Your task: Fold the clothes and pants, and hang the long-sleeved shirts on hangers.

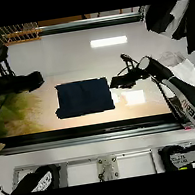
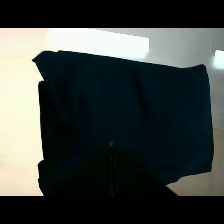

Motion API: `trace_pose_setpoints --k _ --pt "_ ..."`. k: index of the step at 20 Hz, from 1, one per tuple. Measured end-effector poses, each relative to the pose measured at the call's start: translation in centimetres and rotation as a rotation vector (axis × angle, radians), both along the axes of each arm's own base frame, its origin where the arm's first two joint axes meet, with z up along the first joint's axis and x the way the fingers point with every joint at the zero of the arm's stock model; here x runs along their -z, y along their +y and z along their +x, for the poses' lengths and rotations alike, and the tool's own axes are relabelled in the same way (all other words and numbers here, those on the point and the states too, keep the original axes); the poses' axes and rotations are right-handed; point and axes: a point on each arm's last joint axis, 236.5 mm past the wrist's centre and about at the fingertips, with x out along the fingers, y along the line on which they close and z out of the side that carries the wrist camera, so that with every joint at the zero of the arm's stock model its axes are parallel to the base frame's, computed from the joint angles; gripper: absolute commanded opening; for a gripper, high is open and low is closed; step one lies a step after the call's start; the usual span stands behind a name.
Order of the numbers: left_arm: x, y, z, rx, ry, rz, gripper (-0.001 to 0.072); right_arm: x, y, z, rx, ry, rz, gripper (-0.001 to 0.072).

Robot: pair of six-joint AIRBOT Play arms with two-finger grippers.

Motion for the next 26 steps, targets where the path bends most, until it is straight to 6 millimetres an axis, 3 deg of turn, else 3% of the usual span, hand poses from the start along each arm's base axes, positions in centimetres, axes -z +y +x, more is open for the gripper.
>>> trace_pose_setpoints --k 2,4,11,12,13,14,15,18,20,22,23,26 --pt "0.4 -1.3 -0.8 0.028 -0.003 -0.001 0.0006 1.8 -0.2 -0.4 0.022 0.053 0.045 0.0720" --pt "0.6 -2.2 -1.2 0.049 -0.005 -0.002 0.0006 3.0 1.1 -0.8 0.024 0.089 0.107 0.0720" --pt "0.8 -3.0 -1.6 0.068 -0.010 -0.004 0.0006 3.9 10.0 -1.7 -0.063 0.141 0.278 0.0692" --pt "0.8 -3.0 -1.6 0.069 -0.010 -0.004 0.0007 3.8 11.2 -1.8 -0.078 0.138 0.289 0.0485" --pt "0.8 -3.0 -1.6 0.069 -0.010 -0.005 0.0006 4.0 12.2 -1.7 -0.096 0.124 0.286 0.0201" --pt "0.8 -3.1 -1.7 0.070 -0.010 -0.005 0.0006 4.1 13.2 -1.7 -0.112 0.108 0.283 0.0086" --pt "0.8 -3.1 -1.7 0.070 -0.009 -0.005 0.0007 3.7 14.2 -1.6 -0.127 0.086 0.294 0.0014" --pt "0.8 -3.1 -1.7 0.071 -0.008 -0.008 0.0006 2.3 16.1 -1.2 -0.173 0.021 0.312 0.0014" --pt "0.8 -3.1 -1.8 0.072 -0.006 -0.008 0.0006 0.2 15.3 0.2 -0.187 -0.058 0.285 0.0014" --pt "0.9 -3.2 -1.8 0.074 -0.001 -0.007 0.0007 -2.4 11.6 2.4 -0.164 -0.137 0.200 0.0014" --pt "1.0 -3.2 -1.9 0.075 0.003 -0.007 0.0006 -4.0 8.8 3.8 -0.133 -0.182 0.149 0.0014" --pt "1.0 -3.2 -2.0 0.077 0.008 -0.006 0.0006 -9.7 -2.0 6.9 0.014 -0.304 -0.014 0.0014"
